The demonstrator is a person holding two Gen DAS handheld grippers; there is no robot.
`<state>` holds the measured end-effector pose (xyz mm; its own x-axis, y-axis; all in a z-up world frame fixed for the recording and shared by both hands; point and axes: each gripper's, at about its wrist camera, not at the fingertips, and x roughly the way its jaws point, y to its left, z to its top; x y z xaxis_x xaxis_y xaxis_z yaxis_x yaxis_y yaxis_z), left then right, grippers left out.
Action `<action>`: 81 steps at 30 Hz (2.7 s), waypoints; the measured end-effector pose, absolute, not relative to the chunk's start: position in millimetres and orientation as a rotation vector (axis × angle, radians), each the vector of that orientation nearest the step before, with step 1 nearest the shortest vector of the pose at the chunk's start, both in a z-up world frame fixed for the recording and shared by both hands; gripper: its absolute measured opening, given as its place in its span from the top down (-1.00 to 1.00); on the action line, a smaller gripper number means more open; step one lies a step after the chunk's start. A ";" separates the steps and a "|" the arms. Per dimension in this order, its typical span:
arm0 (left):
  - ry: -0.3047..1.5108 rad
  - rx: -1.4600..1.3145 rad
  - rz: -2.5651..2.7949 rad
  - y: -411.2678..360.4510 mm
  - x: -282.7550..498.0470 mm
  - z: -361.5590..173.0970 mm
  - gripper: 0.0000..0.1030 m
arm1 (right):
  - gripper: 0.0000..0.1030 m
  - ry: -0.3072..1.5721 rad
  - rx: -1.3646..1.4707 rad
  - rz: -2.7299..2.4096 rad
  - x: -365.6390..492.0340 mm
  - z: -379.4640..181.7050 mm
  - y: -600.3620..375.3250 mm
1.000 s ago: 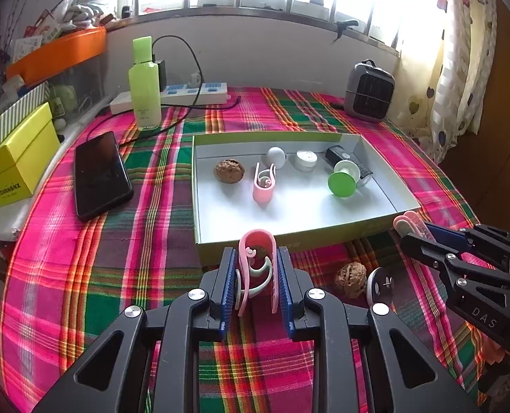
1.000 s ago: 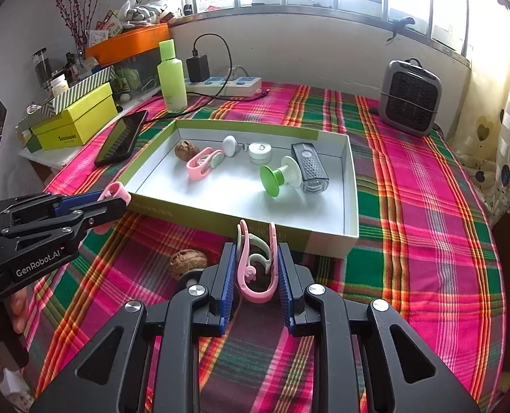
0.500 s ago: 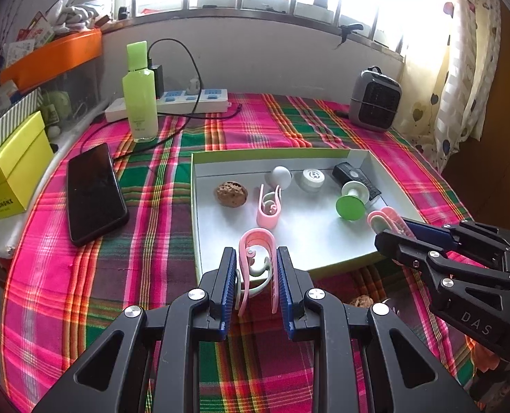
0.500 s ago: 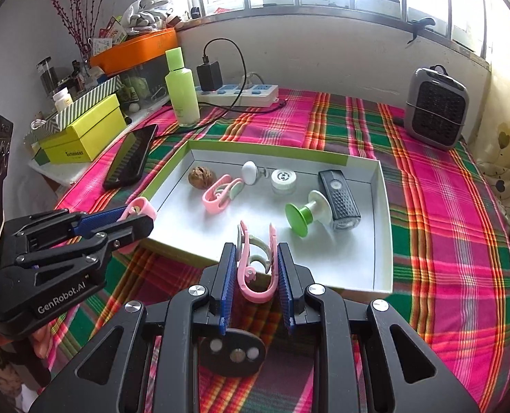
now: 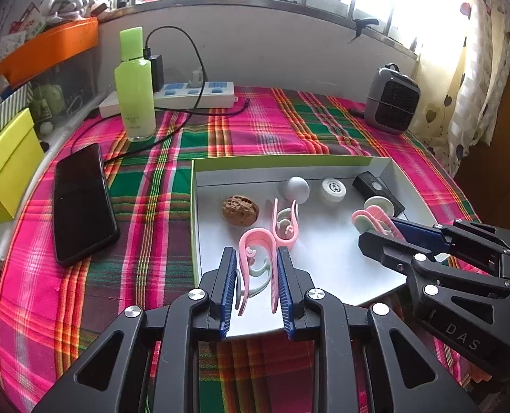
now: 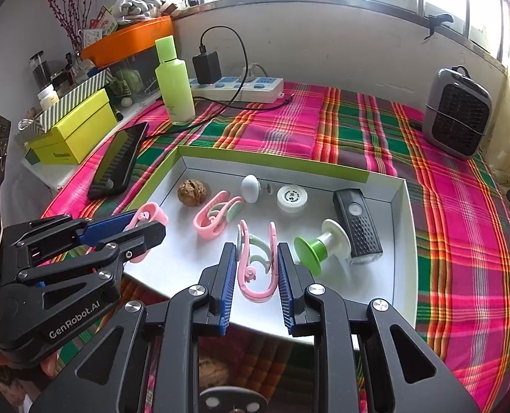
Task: Organize objects
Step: 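Lower the pink clips into the tray and open both tools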
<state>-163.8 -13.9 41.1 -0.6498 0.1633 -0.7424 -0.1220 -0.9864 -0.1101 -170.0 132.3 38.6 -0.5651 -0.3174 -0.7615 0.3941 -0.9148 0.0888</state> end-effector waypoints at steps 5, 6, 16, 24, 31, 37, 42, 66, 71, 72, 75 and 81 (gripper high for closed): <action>-0.058 -1.255 2.713 -12.5 -173.5 35.3 0.58 | 0.53 0.145 1.202 -2.451 -180.6 31.1 126.2; -0.049 -1.254 2.714 -12.2 -174.9 34.5 0.58 | 0.53 0.143 1.206 -2.448 -182.3 29.9 125.7; -0.057 -1.278 2.699 -13.0 -187.7 26.9 0.58 | 0.53 0.149 1.240 -2.428 -199.7 20.7 120.4; -0.038 -1.283 2.687 -7.6 -192.9 25.3 0.58 | 0.53 0.166 1.261 -2.421 -208.2 14.0 117.3; -0.028 -1.292 2.678 -4.2 -195.8 22.2 0.58 | 0.53 0.174 1.271 -2.422 -211.4 10.7 118.2; -0.010 -1.297 2.679 -3.6 -199.0 21.0 0.58 | 0.53 0.175 1.278 -2.418 -214.0 7.6 117.7; -0.001 -1.300 2.680 -2.4 -200.1 20.9 0.58 | 0.53 0.165 1.276 -2.416 -214.3 7.7 118.9; 0.018 -1.321 2.684 -1.5 -201.2 19.8 0.56 | 0.52 0.153 1.276 -2.415 -213.6 9.0 120.0; 0.024 -1.319 2.686 -1.6 -200.4 20.7 0.50 | 0.52 0.141 1.273 -2.415 -212.7 9.6 122.4; 0.022 -1.318 2.685 -2.0 -199.6 21.1 0.46 | 0.52 0.135 1.273 -2.417 -212.6 10.0 123.1; 0.021 -1.314 2.690 -2.2 -196.4 23.4 0.38 | 0.47 0.107 1.270 -2.415 -210.3 12.2 125.8; 0.012 -1.310 2.693 -6.2 -188.5 28.6 0.29 | 0.39 0.103 1.253 -2.420 -203.9 16.8 126.9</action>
<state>-188.5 -6.2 28.6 -0.6086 0.1282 -0.7830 -0.1352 -0.9892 -0.0569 -203.9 126.9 16.8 -0.5107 -0.3241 -0.7963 0.3906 -0.9126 0.1209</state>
